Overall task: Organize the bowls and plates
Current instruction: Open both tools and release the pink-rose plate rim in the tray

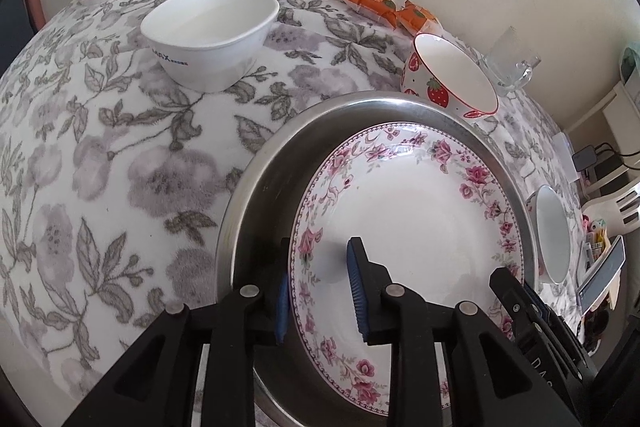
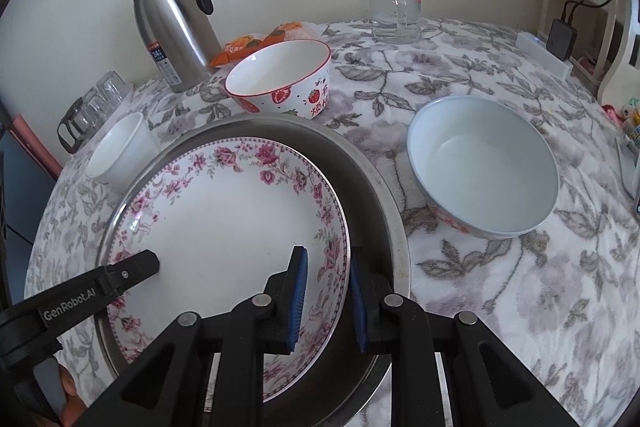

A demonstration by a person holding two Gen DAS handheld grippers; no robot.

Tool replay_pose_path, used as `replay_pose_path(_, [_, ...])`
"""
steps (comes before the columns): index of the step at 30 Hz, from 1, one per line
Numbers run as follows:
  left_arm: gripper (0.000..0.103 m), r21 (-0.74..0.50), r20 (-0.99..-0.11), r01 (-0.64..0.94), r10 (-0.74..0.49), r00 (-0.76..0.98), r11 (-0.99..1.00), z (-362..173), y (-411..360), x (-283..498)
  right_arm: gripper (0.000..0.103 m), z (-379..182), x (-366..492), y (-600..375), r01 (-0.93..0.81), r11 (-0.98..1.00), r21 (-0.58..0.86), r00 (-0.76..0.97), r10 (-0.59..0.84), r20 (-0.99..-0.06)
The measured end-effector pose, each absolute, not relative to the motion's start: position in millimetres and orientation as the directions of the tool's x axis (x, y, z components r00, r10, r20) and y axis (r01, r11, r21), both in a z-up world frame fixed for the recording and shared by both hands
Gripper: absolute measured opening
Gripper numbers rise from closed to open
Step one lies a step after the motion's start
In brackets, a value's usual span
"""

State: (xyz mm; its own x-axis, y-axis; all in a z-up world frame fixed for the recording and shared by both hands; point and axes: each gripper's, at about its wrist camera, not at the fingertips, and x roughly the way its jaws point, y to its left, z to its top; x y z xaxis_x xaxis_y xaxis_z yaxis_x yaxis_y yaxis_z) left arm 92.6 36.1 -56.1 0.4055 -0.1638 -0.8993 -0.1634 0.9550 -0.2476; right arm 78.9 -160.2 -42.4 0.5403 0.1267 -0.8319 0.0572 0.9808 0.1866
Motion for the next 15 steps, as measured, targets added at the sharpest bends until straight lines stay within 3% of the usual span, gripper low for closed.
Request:
replay_pose_path(8, [0.041, -0.274, -0.896, -0.152, -0.195, 0.398, 0.95, -53.8, 35.8, 92.1, 0.023, -40.6, 77.8, -162.0, 0.057, 0.978, 0.199, 0.544, 0.136, -0.828])
replay_pose_path(15, [0.041, -0.271, -0.883, -0.148, -0.185, 0.431, 0.951, -46.1, 37.1, 89.4, 0.023, -38.9, 77.1, -162.9, 0.057, 0.977, 0.204, 0.552, 0.14, -0.822])
